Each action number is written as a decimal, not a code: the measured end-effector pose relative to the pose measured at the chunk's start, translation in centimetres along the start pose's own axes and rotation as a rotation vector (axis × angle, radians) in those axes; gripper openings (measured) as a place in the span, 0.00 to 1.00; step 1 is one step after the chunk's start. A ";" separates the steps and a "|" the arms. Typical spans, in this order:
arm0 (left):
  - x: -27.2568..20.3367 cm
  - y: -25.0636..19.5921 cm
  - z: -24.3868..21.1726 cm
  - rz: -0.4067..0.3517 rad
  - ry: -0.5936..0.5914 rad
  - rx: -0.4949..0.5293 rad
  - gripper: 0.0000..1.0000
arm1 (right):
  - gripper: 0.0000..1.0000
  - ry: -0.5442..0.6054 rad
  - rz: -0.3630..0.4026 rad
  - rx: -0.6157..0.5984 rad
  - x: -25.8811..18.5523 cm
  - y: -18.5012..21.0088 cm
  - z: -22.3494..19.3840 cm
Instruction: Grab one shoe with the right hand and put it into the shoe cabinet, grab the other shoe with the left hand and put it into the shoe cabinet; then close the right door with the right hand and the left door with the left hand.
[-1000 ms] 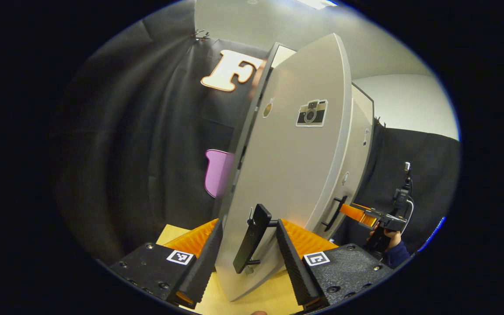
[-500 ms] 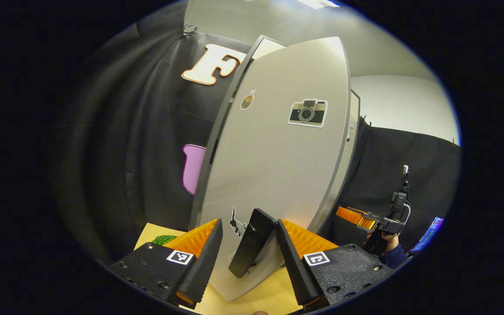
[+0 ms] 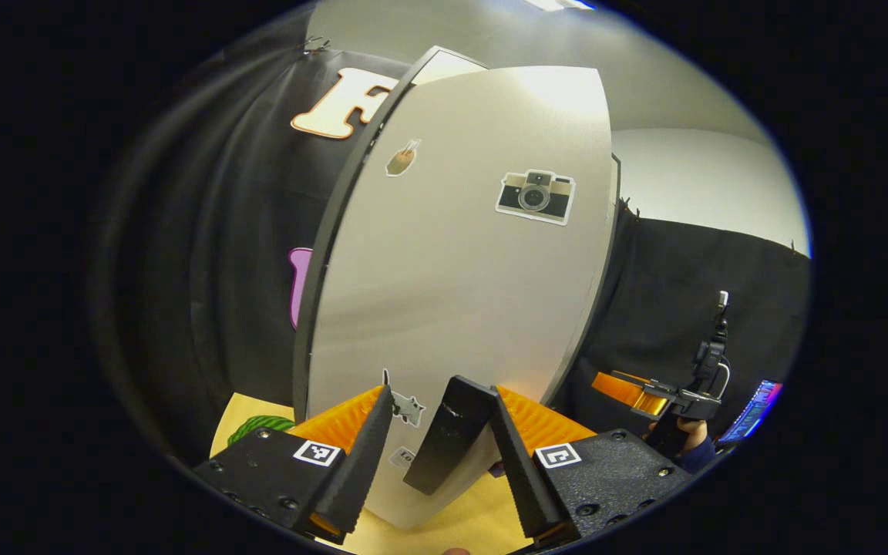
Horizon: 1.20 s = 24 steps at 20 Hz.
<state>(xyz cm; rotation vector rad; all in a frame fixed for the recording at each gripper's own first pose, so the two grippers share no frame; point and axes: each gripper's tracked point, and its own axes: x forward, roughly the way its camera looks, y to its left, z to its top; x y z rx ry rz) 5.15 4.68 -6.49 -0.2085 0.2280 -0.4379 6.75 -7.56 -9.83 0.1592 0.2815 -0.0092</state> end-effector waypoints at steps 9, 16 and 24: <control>4.7 -1.9 -0.5 -0.013 0.017 0.093 0.82 | 0.97 0.000 -0.078 0.030 -1.9 -3.9 -0.1; 8.2 -3.2 -1.4 -0.036 0.035 0.036 0.82 | 0.97 0.006 -0.159 0.071 -3.5 -8.1 -0.8; 11.5 -3.5 -1.2 0.002 0.040 0.100 0.82 | 1.00 0.012 -0.204 0.093 -4.0 -11.1 -1.7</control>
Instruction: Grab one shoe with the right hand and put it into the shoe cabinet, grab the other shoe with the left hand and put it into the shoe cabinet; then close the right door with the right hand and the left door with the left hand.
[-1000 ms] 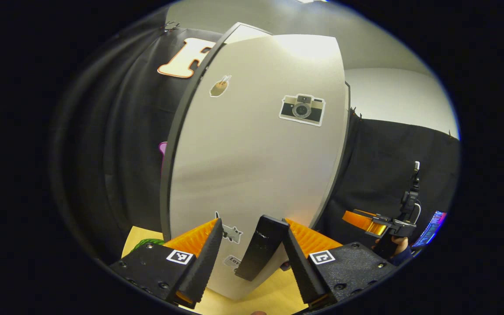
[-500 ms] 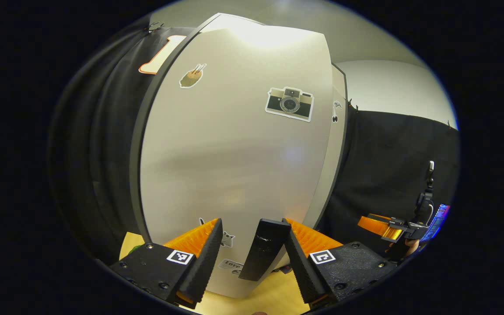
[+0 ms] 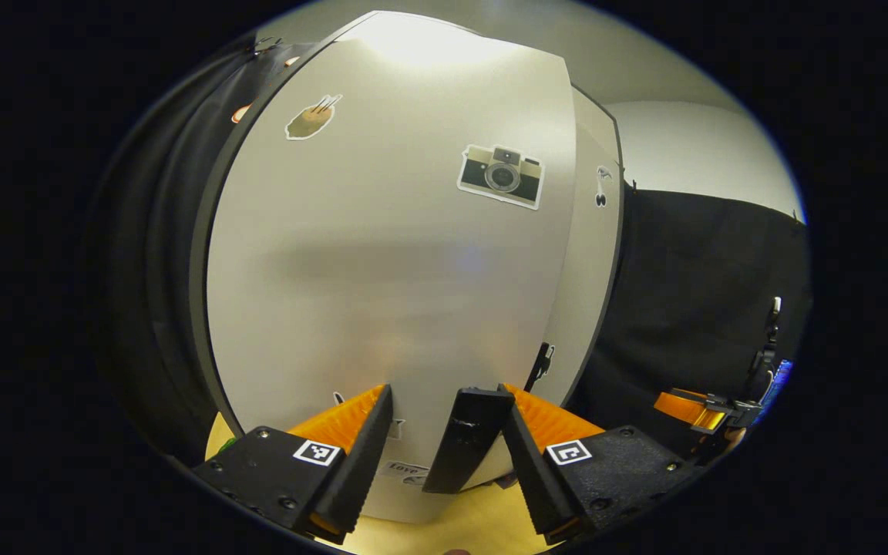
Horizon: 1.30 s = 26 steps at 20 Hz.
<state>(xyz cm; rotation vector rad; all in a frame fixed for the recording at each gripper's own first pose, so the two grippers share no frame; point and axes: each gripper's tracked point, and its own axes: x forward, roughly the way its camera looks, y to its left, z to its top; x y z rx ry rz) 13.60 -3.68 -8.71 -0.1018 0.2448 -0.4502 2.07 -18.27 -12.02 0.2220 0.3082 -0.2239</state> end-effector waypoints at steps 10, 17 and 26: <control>1.5 -0.3 -0.4 0.036 0.012 0.023 0.83 | 1.00 0.021 -0.007 0.021 0.9 -1.7 -0.8; 2.3 -0.2 -0.4 0.048 0.010 0.025 0.83 | 1.00 0.028 -0.034 0.047 0.9 -3.6 -1.1; 3.1 -0.1 -0.5 0.067 0.004 0.001 0.82 | 1.00 0.048 -0.035 0.035 1.5 -4.0 -1.4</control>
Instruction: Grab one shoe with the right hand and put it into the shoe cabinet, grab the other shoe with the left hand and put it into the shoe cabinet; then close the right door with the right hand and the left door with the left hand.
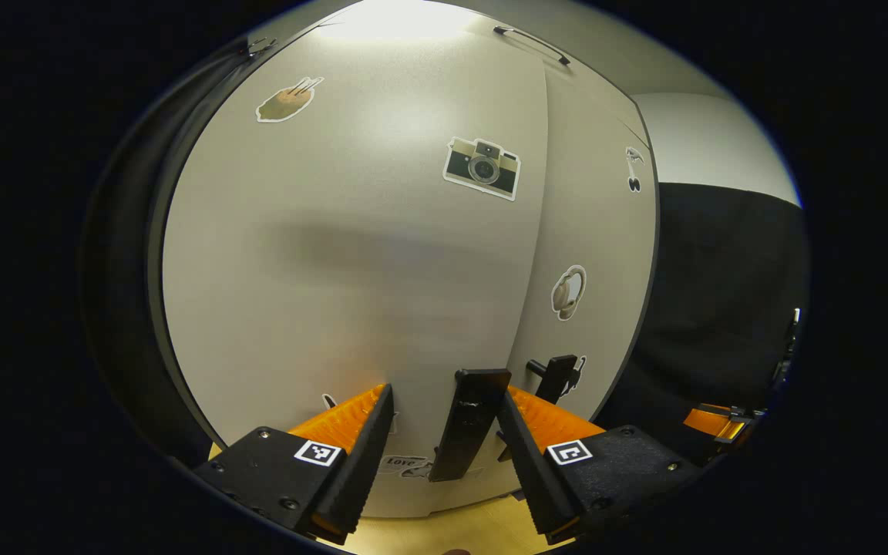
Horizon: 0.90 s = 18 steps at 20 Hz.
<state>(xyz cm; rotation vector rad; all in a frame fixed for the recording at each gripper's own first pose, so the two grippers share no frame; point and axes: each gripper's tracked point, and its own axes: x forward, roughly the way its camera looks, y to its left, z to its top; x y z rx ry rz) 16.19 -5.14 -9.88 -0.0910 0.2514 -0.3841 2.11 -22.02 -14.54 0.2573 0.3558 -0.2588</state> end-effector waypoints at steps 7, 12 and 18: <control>0.5 0.0 -0.1 0.002 -0.002 -0.031 0.80 | 1.00 0.004 -0.004 -0.005 0.4 -0.4 0.2; 0.7 0.1 -0.2 0.002 0.004 -0.043 0.79 | 1.00 0.013 0.003 -0.010 0.7 -0.4 -0.1; 0.8 0.1 -0.2 -0.001 0.006 -0.044 0.79 | 1.00 0.023 0.036 -0.010 1.0 1.0 -0.2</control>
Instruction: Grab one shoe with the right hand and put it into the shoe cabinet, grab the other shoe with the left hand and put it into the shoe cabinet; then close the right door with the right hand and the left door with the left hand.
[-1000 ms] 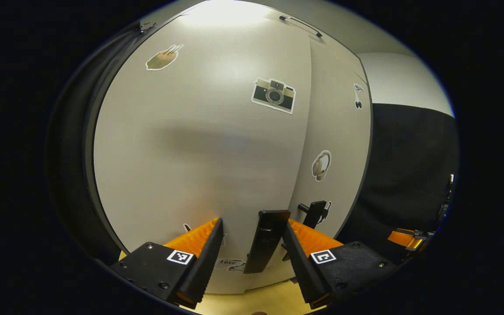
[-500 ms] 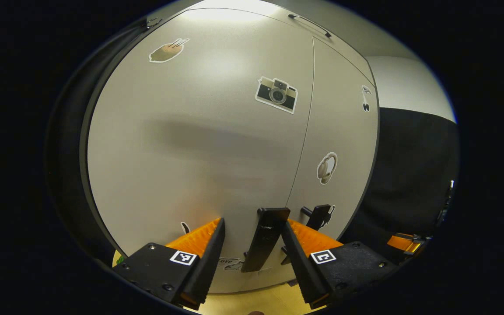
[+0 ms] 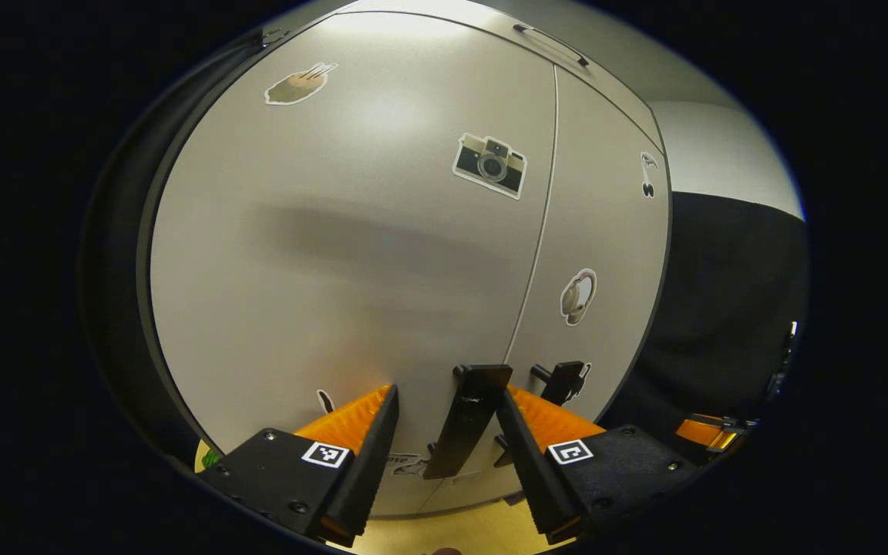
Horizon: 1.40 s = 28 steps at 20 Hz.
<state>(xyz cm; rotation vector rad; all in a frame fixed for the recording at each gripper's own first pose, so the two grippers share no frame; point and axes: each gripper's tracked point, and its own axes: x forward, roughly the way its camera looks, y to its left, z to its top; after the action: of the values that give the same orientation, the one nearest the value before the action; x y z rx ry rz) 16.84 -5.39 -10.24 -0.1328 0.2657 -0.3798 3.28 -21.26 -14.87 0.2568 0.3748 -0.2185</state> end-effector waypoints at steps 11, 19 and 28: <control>-5.7 0.1 2.8 0.051 -0.068 0.032 0.79 | 0.97 -0.039 0.058 -0.077 -3.5 3.9 2.0; -17.2 1.4 9.5 0.214 -0.235 0.129 0.79 | 1.00 -0.271 0.134 -0.124 -8.6 11.3 12.0; -25.3 3.3 10.8 0.380 -0.292 0.191 0.78 | 1.00 -0.372 0.219 -0.135 -10.9 18.0 14.8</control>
<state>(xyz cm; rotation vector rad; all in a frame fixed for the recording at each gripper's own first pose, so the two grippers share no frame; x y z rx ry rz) -1.63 8.13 5.31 0.0513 -0.0373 -0.0049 2.92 -6.72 6.33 0.1189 -0.0092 -0.0227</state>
